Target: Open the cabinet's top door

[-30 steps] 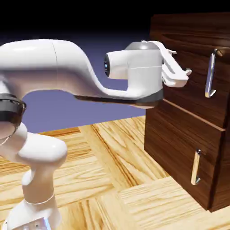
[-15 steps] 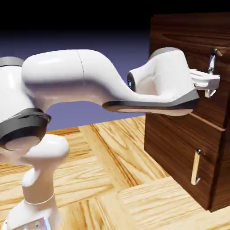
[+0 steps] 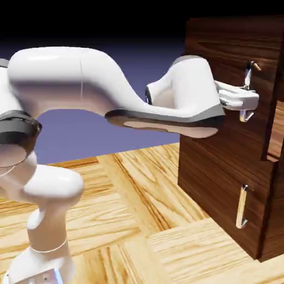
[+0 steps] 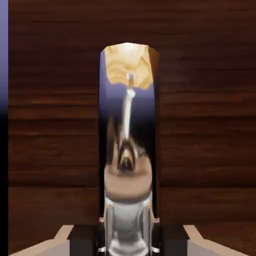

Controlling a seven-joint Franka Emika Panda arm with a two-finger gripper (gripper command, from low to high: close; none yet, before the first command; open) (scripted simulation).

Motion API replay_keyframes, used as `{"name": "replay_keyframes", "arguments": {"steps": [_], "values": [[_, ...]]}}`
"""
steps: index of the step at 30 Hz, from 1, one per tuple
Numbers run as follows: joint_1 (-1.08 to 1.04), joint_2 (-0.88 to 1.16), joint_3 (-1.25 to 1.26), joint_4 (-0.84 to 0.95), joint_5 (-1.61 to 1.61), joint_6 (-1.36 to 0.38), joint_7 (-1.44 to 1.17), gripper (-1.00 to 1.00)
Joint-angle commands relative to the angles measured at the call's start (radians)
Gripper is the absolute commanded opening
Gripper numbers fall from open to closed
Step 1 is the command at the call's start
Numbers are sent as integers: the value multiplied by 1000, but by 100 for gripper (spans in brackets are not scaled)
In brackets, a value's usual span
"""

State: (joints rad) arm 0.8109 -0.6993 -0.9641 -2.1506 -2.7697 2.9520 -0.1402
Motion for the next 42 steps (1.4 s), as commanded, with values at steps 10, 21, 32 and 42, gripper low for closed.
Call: {"name": "replay_keyframes", "arguments": {"steps": [10, 21, 32, 42], "values": [[-362, -73, 306, -238, 242, -102, -116, -100], [-718, -300, 676, -523, 679, -224, -345, -100], [-806, -561, 956, -703, 1158, -409, -605, -100], [-715, -714, 1286, -739, 1579, -748, -747, -100]]}}
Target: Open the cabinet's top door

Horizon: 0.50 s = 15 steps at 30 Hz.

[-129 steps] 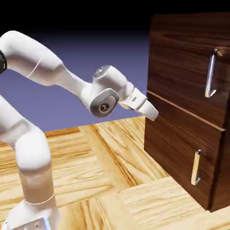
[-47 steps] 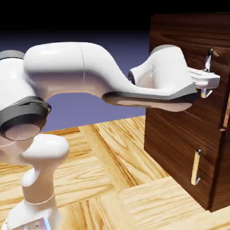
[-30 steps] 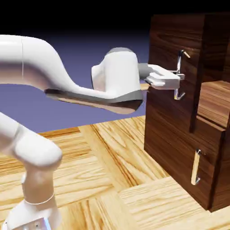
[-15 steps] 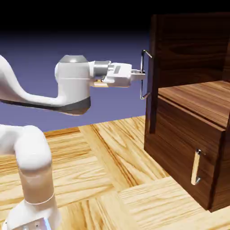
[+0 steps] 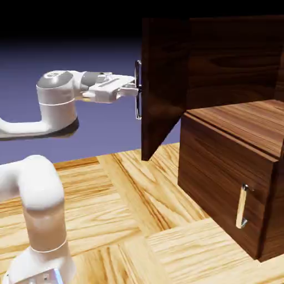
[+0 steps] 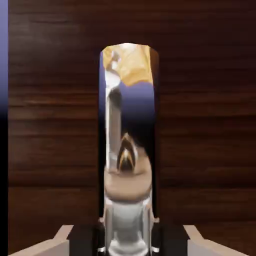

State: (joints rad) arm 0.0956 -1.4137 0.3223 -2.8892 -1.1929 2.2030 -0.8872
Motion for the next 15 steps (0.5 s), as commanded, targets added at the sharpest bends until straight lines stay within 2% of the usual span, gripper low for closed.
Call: {"name": "replay_keyframes", "arguments": {"steps": [1, 8, 15], "values": [[8, -3, 36, 6, 38, -35, -6, -100], [18, 21, 290, 106, 269, -290, -22, -100], [-91, 98, 542, 314, 467, -560, -24, -100]]}}
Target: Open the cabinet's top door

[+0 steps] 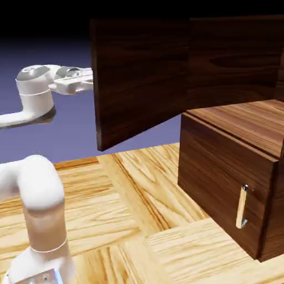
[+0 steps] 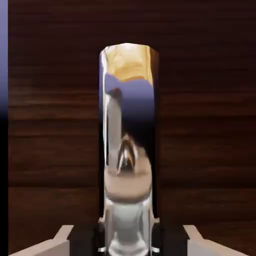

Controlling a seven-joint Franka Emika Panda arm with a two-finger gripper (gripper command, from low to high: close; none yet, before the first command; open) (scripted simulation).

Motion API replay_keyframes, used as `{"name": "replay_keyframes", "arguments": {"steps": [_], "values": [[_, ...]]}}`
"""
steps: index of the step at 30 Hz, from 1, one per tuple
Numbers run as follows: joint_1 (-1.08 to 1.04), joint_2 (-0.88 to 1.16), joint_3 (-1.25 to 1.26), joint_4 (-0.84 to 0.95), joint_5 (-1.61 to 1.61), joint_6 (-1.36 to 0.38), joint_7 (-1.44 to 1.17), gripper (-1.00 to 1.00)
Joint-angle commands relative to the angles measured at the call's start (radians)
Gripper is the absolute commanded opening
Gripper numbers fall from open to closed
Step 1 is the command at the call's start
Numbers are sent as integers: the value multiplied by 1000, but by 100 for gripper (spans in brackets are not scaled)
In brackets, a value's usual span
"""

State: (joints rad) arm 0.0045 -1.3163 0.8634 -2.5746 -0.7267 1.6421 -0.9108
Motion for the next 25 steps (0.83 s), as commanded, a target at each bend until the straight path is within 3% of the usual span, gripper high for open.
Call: {"name": "replay_keyframes", "arguments": {"steps": [1, 25], "values": [[-25, 11, 32, 36, 23, -36, -1, -100], [-721, 44, 447, 905, 239, -690, -143, -100]]}}
